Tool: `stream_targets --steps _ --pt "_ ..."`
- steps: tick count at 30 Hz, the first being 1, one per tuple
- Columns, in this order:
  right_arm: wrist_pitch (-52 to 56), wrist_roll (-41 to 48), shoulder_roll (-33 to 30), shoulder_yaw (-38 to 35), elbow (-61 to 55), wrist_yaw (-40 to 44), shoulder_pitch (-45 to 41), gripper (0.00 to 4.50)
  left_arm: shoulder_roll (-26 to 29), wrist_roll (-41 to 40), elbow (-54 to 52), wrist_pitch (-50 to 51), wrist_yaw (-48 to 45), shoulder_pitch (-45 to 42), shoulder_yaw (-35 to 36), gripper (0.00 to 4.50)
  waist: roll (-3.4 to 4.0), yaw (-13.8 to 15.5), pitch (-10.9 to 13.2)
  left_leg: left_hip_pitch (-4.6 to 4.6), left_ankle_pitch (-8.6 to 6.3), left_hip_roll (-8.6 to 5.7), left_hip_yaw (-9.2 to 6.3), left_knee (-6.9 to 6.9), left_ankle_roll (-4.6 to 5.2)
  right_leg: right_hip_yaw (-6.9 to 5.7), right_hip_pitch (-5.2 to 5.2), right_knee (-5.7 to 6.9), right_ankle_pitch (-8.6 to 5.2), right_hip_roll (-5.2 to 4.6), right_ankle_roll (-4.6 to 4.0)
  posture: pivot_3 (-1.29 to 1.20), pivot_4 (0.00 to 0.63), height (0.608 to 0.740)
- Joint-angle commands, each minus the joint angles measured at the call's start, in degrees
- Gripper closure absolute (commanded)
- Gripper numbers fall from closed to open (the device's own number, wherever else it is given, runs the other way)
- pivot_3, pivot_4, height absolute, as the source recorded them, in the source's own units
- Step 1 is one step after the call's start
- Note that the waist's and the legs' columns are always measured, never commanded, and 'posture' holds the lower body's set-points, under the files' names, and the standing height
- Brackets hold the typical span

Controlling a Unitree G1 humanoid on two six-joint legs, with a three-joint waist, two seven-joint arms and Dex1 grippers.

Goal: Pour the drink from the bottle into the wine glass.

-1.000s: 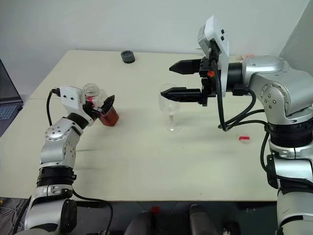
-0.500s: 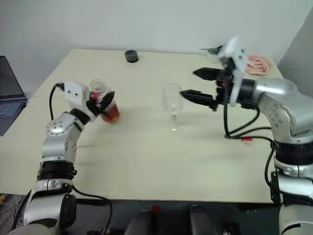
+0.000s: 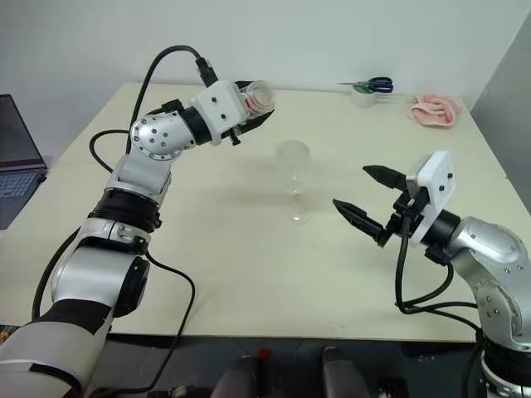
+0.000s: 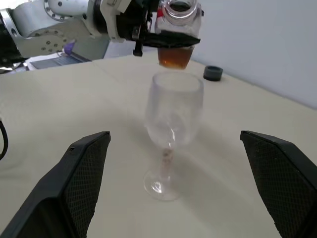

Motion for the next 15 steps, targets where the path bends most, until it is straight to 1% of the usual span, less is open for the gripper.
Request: stream_targets --steps 1,6,9,15 --pt "-3.5 -0.5 0.5 -2.0 -4.0 -2.4 1.5 0.0 0.2 3.6 2.8 -6.8 4.0 -3.4 -1.1 2.68 0.0 -0.2 0.0 0.0 0.0 0.0 0.0 0.0 0.0 0.02 0.0 0.0 -0.01 0.01 0.01 0.0 0.15 0.74" --pt "-2.5 0.5 -1.1 -0.7 -7.4 -3.5 5.6 0.0 0.2 9.9 6.8 -13.8 8.8 -6.0 -4.6 2.68 -0.02 0.0 0.0 -0.04 0.0 0.0 -0.01 0.02 0.0 -0.01 0.01 -0.01 0.0 0.0 0.02 0.0 0.15 0.74" --pt "-2.8 1.4 -1.0 -0.8 -8.1 -5.1 4.6 0.0 0.7 14.2 8.7 -16.4 12.1 -7.1 -7.1 2.68 -0.02 0.0 0.0 -0.04 0.0 -0.02 0.0 0.03 0.0 0.02 0.01 -0.02 0.02 -0.01 0.03 0.0 0.15 0.74" --pt "-2.9 2.5 -1.7 -1.3 -8.3 -6.3 3.6 0.0 1.9 20.0 10.6 -19.1 17.4 -8.7 -9.9 2.69 -0.02 -0.1 0.0 -0.01 0.01 -0.02 0.0 0.04 0.0 0.02 0.02 0.03 0.02 0.0 0.06 0.0 0.15 0.74"
